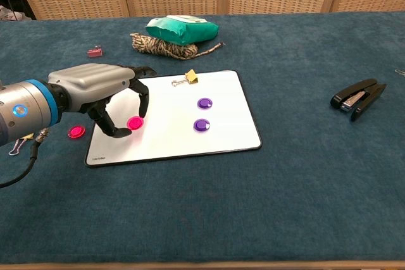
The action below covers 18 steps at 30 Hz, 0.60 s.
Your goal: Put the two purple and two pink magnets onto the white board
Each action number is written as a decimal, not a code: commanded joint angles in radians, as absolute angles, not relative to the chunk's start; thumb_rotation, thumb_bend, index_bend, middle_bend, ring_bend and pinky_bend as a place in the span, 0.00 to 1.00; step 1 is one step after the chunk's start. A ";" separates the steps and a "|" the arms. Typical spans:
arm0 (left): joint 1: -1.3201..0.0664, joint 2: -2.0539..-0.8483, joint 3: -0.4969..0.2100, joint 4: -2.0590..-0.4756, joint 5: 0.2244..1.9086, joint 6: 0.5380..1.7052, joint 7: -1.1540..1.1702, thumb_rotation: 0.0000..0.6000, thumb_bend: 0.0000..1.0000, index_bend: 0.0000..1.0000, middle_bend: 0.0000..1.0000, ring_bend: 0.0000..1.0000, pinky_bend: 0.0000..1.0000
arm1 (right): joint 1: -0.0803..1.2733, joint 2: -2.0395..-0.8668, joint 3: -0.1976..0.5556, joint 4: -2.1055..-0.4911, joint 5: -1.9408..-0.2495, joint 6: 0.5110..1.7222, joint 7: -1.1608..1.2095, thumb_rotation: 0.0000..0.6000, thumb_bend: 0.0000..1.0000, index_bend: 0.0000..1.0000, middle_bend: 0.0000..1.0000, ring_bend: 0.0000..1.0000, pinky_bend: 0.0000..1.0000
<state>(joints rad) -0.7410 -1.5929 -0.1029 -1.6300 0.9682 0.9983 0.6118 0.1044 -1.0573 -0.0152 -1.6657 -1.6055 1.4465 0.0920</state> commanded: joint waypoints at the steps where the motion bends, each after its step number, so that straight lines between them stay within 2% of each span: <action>1: -0.751 -1.615 -0.107 -1.593 0.966 0.992 0.605 1.00 0.31 0.63 0.00 0.00 0.00 | 0.104 -1.057 -0.015 -1.666 -1.605 1.447 0.092 1.00 0.00 0.24 0.00 0.00 0.00; 9: -0.766 -1.666 -0.117 -1.506 0.949 0.978 0.584 1.00 0.31 0.63 0.00 0.00 0.00 | 0.103 -1.054 -0.012 -1.668 -1.603 1.448 0.097 1.00 0.00 0.24 0.00 0.00 0.00; 18: -0.771 -1.687 -0.127 -1.476 0.942 0.977 0.567 1.00 0.31 0.63 0.00 0.00 0.00 | 0.102 -1.050 -0.009 -1.667 -1.598 1.446 0.103 1.00 0.00 0.24 0.00 0.00 0.00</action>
